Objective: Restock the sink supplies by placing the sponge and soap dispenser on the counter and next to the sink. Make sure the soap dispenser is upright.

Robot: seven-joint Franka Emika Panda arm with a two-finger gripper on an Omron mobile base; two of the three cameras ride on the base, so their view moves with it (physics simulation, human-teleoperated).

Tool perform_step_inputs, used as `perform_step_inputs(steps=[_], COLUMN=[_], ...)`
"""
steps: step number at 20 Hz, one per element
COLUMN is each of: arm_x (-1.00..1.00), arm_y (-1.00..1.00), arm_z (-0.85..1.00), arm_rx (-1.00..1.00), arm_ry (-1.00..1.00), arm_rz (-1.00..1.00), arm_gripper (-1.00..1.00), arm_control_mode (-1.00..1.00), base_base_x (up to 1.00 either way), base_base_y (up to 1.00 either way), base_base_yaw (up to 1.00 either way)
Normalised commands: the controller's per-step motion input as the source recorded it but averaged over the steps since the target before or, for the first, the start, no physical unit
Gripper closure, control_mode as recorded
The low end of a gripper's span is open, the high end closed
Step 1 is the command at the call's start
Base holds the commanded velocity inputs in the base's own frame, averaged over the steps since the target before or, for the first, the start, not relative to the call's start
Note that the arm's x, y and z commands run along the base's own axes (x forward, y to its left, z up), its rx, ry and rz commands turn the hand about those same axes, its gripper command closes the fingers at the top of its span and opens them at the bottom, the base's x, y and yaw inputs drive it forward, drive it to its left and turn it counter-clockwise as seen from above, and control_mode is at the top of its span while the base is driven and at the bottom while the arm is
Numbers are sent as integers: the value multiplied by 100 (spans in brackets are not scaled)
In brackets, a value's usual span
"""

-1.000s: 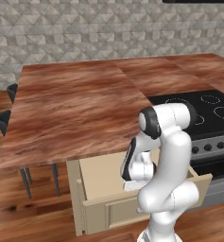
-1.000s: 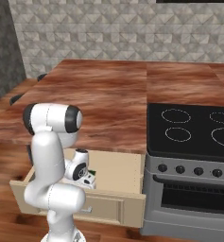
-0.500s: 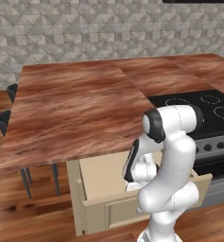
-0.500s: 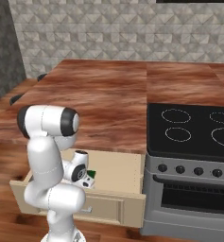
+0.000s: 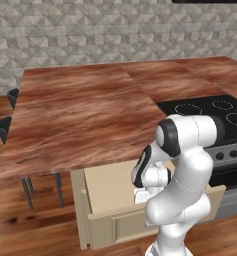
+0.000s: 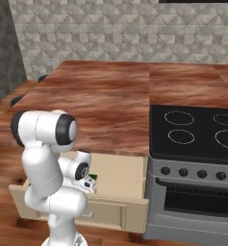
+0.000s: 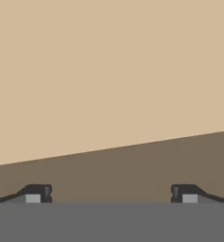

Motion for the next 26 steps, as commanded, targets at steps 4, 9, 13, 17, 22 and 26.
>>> perform_step_inputs(steps=[4,9,13,17,22,26], arm_x=[23,65,64,43,21,7], arm_y=[0,0,0,0,0,0], arm_z=[8,0,0,0,-3,0], arm_rx=[0,0,0,0,-1,-2], arm_ry=[0,-5,-13,-23,-25,-18], arm_rz=[0,0,0,0,0,0], arm_gripper=[-100,-100,-100,-100,-100,-100], arm_control_mode=[-100,-100,-100,-100,-100,-100], base_base_x=[0,0,0,0,0,0], base_base_y=[0,0,0,0,0,0], base_base_yaw=[0,0,0,0,0,0])
